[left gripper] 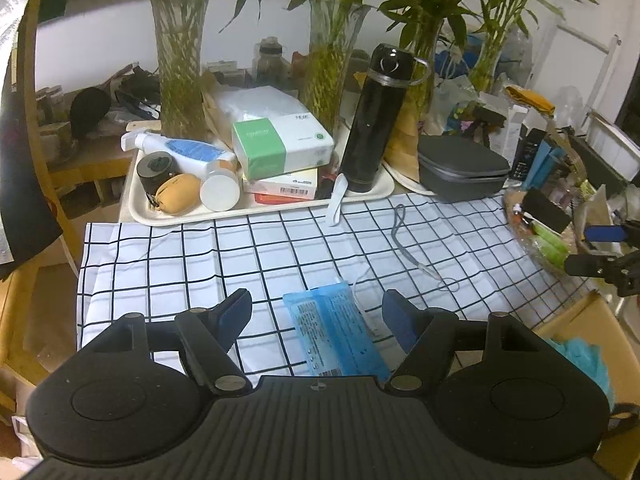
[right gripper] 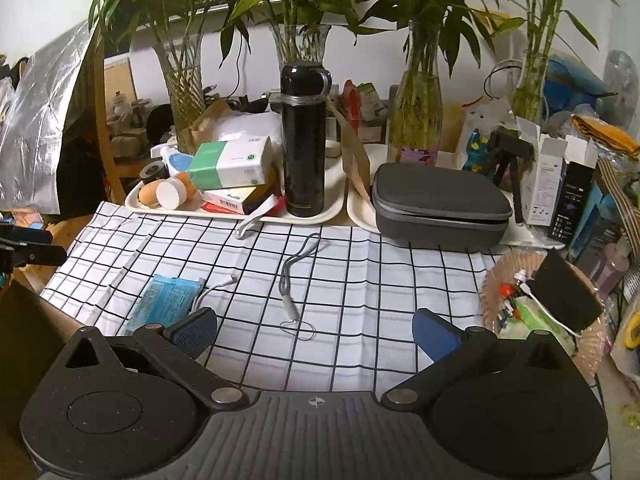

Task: Organize soft objects
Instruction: 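Move both open tools from the box toward the blue packet and grey cable, then lower the left tool onto the blue plastic packet and close on it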

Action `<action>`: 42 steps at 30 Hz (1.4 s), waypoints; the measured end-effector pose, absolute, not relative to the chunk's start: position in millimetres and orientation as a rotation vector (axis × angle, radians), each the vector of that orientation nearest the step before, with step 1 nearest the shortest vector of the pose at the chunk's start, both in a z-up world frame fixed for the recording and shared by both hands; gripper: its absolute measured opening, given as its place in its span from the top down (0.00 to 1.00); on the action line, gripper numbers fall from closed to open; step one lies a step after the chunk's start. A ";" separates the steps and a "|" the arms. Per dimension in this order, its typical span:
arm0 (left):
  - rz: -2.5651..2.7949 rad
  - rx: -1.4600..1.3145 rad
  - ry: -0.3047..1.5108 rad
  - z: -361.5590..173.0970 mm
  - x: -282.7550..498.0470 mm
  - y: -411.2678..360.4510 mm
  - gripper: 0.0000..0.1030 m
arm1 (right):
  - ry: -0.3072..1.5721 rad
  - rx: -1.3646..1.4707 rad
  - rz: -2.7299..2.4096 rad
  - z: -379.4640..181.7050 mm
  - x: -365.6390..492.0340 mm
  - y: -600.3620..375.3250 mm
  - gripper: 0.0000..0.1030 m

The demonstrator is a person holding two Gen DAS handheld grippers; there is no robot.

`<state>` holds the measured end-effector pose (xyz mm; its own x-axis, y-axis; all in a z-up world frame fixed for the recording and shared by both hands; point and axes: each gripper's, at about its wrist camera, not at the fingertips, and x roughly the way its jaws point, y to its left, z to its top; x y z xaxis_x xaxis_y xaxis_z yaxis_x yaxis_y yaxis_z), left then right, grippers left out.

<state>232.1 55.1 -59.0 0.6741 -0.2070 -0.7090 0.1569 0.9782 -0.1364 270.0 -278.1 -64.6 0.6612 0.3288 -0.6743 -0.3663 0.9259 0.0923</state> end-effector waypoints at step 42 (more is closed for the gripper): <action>-0.219 0.065 0.972 -98.2 276.8 52.7 0.31 | 0.898 -0.256 0.604 -130.6 361.2 -216.1 0.00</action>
